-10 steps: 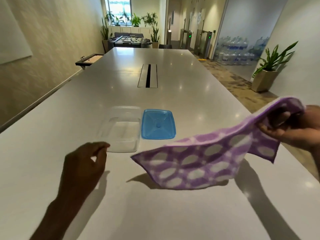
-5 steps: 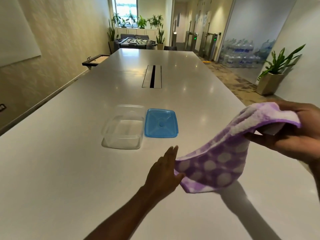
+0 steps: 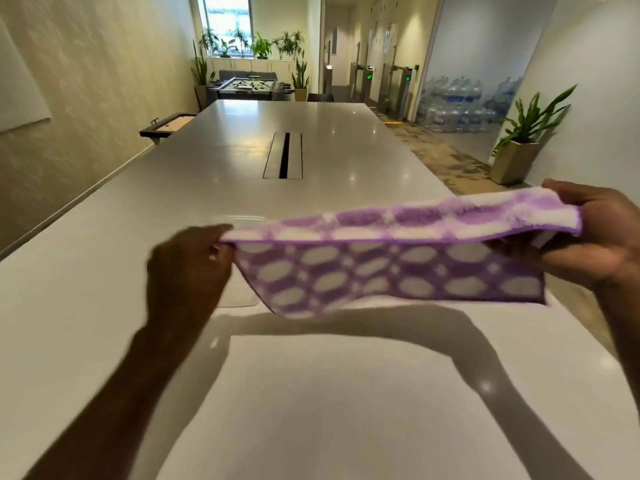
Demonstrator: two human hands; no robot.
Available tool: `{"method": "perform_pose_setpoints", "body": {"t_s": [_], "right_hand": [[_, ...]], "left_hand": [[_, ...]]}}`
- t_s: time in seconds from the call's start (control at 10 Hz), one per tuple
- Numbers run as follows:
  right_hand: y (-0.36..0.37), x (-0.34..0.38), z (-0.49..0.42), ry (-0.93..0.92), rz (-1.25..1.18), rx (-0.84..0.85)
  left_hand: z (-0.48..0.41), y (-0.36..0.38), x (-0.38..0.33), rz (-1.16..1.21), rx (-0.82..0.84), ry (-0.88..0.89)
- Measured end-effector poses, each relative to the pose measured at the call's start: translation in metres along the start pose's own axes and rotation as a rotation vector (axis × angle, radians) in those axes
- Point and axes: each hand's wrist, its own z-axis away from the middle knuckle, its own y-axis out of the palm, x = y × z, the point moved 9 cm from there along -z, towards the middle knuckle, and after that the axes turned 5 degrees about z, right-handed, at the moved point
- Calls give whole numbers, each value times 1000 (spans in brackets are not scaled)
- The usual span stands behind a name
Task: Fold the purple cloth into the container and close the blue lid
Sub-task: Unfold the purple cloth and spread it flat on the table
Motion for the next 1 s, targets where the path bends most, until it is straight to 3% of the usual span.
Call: {"method": "perform_pose_setpoints", "body": {"t_s": [0.1, 0.2, 0.3, 0.4, 0.5, 0.6, 0.7, 0.8, 0.9, 1.0], "right_hand": [[5, -9, -2, 25, -56, 128], [-28, -40, -5, 40, 9, 94], [-78, -95, -10, 187, 347, -87], [-121, -144, -1, 367, 561, -246], [-154, -153, 0, 360, 1020, -409], [-156, -146, -6, 281, 1397, -463], [-126, -121, -12, 109, 1876, -547], [-59, -117, -26, -398, 1935, -408], [-2, -153, -56, -525, 1846, -59], [13, -207, -85, -441, 1909, 156]], "left_hand": [[-3, -50, -17, -126, -119, 167], [35, -60, -18, -199, -37, 258], [75, -43, -3, -168, 138, 333], [126, -6, 21, -177, 405, 221], [165, 37, 37, -186, 786, 83], [183, 56, 52, -354, 1045, 4], [153, 51, 36, -462, 896, 42], [120, 61, -1, -310, 639, 112], [111, 124, -21, -15, 719, -23], [135, 196, -9, -54, 943, -58]]}}
